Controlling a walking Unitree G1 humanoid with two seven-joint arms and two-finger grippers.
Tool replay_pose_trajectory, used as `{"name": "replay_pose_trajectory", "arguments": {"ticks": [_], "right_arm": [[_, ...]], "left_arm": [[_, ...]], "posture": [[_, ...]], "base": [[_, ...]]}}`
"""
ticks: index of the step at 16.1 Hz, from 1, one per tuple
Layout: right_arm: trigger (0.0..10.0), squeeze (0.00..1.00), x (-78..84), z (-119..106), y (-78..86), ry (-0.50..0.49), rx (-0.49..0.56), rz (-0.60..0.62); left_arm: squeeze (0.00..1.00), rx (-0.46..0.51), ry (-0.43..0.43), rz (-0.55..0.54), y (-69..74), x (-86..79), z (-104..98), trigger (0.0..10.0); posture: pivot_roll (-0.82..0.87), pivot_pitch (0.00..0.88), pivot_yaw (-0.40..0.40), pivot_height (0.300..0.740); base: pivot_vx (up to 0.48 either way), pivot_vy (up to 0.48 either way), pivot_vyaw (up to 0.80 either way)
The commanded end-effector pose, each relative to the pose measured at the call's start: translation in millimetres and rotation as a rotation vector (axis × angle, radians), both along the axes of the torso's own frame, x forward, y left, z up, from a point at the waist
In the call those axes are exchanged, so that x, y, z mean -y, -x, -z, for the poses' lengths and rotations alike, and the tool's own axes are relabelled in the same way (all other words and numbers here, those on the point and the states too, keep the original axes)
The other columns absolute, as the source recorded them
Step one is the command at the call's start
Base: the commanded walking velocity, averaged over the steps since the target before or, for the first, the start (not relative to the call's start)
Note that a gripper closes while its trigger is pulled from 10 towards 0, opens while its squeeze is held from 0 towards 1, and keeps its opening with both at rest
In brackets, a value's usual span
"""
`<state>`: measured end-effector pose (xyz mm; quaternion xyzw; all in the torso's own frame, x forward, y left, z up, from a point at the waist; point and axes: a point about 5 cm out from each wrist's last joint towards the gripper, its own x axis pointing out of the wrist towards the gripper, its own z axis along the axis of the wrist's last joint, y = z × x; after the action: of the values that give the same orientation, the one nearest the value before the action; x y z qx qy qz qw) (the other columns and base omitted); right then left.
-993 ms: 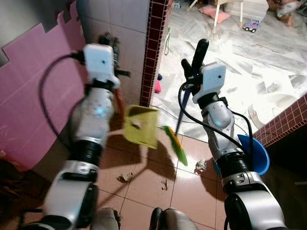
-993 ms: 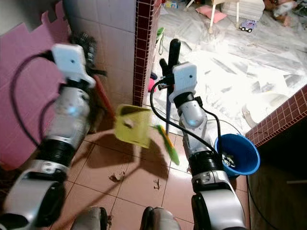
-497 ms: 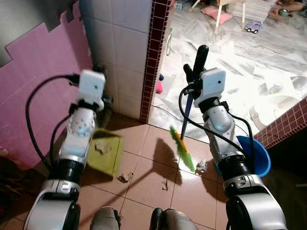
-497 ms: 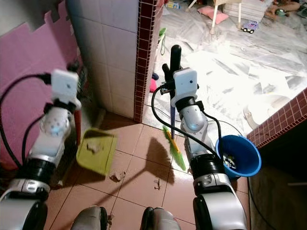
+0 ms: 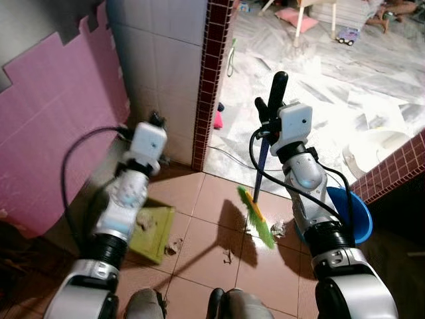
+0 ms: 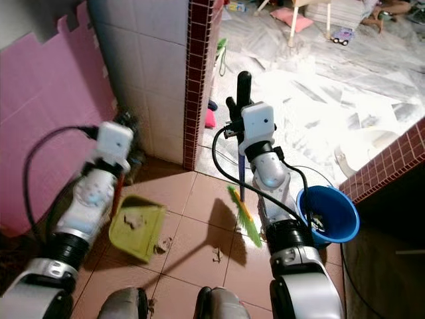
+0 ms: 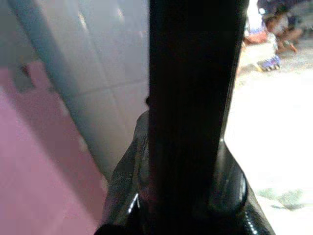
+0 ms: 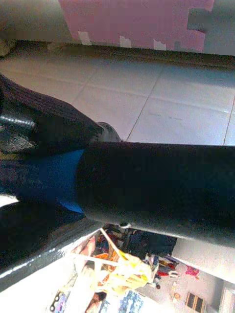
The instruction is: Sweep floor
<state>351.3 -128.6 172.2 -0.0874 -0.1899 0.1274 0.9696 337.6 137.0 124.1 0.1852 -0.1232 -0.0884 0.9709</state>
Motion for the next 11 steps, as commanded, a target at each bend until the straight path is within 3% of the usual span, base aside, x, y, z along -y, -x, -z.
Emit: {"name": "replay_pose_trajectory", "arguments": {"ticks": [1,4,7,11], "right_arm": [[10.0,0.0,-0.3,-18.2,2.1,0.009,0.086,-0.013],[10.0,0.0,1.8,-18.4,5.4,0.009,0.089,-0.013],[10.0,0.0,5.2,-17.1,6.2,0.001,0.077,-0.005],[10.0,0.0,0.4,-20.6,4.8,-0.007,0.08,-0.012]], "left_arm": [[0.0,0.007,-0.031,0.026,1.6,6.6,3.1,10.0],[0.0,-0.032,-0.02,0.031,2.9,18.1,15.3,10.0],[0.0,-0.048,0.085,0.008,-4.3,35.9,13.9,10.0],[0.0,-0.067,0.152,-0.025,-9.0,43.2,13.1,10.0]], "posture": [[-0.05,0.073,-0.117,0.74],[-0.07,0.081,-0.118,0.74],[-0.07,0.085,-0.123,0.74],[-0.08,0.079,-0.123,0.74]], "base": [[0.0,0.0,0.0],[0.0,0.0,0.0],[0.0,0.0,0.0],[0.0,0.0,0.0]]}}
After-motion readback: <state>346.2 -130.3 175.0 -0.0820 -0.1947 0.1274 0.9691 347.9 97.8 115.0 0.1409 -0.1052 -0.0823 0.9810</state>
